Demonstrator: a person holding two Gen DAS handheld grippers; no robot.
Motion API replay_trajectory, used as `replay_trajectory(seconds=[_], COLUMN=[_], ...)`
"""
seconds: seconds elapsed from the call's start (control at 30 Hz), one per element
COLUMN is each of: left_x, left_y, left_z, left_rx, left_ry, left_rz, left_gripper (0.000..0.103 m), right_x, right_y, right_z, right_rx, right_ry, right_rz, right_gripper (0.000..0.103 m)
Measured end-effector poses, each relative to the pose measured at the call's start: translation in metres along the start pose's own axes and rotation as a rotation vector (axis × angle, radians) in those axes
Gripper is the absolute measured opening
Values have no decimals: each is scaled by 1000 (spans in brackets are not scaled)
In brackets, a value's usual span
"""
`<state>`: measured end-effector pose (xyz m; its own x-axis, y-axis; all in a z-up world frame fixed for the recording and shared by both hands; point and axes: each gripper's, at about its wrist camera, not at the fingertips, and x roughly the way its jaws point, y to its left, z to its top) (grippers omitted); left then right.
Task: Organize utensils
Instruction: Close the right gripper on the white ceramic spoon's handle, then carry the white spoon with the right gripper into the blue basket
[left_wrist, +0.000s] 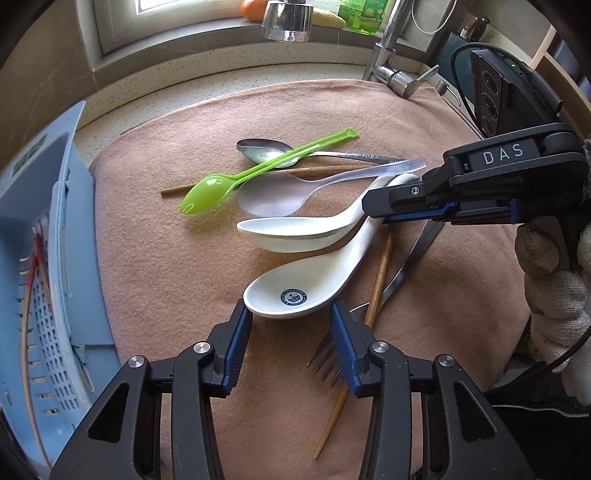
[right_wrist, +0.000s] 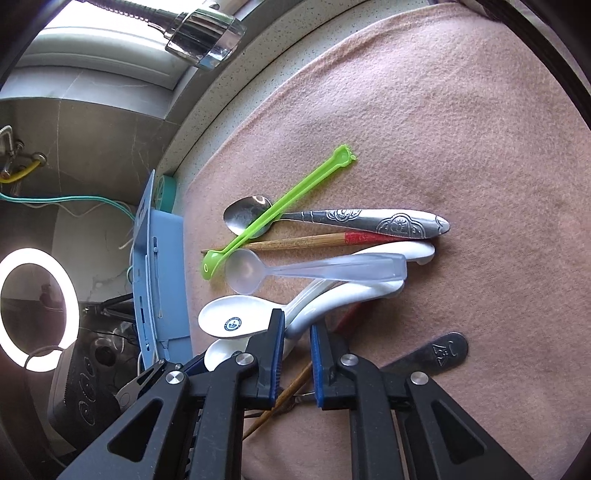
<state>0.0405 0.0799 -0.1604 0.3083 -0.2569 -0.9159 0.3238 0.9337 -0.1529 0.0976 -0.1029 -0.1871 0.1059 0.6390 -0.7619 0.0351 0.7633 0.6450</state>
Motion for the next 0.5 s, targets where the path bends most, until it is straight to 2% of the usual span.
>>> replay_trajectory(seconds=[0.1, 0.5], left_x=[-3, -36], left_y=[-2, 1], left_z=[-4, -19], left_rx=[2, -93], left_ry=[-12, -143], left_rz=[10, -3], left_gripper=[35, 34], right_x=[-3, -27], right_y=[3, 42], right_z=[0, -3], right_rx=[-8, -106], right_ry=[-3, -27], right_rz=[13, 52], right_gripper=[11, 9])
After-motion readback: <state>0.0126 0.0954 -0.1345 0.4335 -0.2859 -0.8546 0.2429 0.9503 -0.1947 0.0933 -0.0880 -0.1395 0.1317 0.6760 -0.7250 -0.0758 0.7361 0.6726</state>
